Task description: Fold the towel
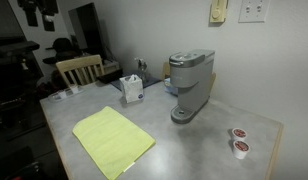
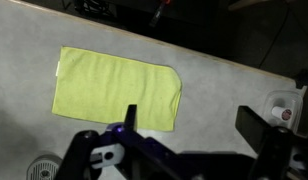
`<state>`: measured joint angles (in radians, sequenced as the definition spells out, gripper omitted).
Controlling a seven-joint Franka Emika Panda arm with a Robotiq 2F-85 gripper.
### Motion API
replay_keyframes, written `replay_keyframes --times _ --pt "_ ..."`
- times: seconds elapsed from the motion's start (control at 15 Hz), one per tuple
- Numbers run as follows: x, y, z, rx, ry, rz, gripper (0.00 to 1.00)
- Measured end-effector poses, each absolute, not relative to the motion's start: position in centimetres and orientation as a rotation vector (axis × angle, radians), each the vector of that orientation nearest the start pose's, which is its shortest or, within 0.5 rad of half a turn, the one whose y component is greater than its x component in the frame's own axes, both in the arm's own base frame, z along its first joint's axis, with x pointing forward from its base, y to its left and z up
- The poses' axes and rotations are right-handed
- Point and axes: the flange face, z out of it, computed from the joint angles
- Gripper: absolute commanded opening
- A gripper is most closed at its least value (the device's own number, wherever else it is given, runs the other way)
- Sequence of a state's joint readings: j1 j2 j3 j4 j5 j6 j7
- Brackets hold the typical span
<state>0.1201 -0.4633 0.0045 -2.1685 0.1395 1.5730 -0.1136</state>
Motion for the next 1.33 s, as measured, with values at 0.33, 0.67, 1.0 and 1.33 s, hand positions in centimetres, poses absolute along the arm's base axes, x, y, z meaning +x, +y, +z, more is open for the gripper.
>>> replay_keyframes --times 0.33,0.67,1.0,1.33 --pt "40.4 6.6 55.3 -2.977 -0.355 0.220 1.00" --pt "42.8 7.2 52.4 -2.970 -0.366 0.235 1.00" --pt "45.4 8.5 47.9 -2.937 -0.378 0.293 1.00" --pt "47.3 9.9 44.1 -2.908 -0.439 0.389 1.00"
